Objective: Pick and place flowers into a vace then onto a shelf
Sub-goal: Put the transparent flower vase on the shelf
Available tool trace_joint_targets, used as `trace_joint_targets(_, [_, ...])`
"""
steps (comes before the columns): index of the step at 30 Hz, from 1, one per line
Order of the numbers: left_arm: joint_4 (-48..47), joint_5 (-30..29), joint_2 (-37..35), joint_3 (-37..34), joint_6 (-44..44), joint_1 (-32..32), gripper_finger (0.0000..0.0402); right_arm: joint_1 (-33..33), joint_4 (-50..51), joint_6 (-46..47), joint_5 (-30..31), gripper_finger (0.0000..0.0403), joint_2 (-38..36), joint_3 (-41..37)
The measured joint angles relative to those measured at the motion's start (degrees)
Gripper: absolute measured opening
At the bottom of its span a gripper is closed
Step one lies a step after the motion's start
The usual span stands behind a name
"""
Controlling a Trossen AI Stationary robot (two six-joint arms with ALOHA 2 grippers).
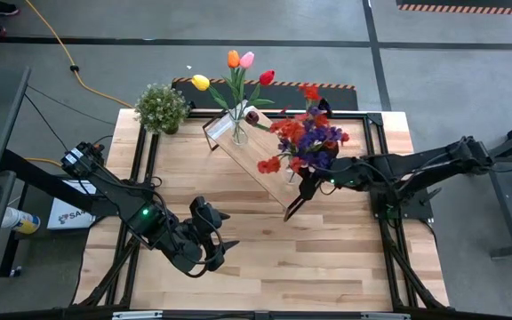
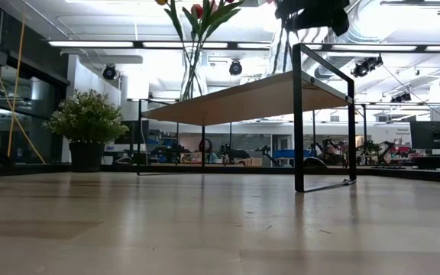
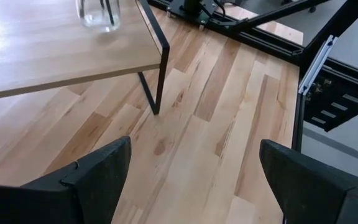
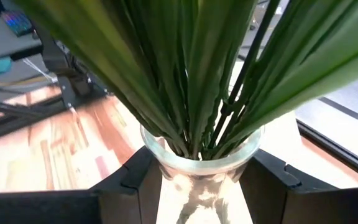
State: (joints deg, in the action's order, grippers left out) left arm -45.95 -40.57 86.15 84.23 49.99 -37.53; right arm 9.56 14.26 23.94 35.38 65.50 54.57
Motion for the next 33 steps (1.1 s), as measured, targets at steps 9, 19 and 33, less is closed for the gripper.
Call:
trace_joint_targets(9, [0.0, -0.5, 0.0, 0.0, 0.0, 0.0, 0.0388, 0.0, -0.2, 0.0, 0.2, 0.0171, 3.0, 0.0])
trace_joint_targets(19, [0.0, -0.5, 0.0, 0.0, 0.0, 0.0, 0.0388, 0.0, -0.2, 0.1, 0.8, 0.0184, 3.2, 0.0])
trace_joint_targets(33, [0.0, -0.2, 0.0, 0.0, 0.0, 0.0, 0.0388, 0.0, 0.0, 0.5, -1.6, 0.0221, 3.2, 0.0])
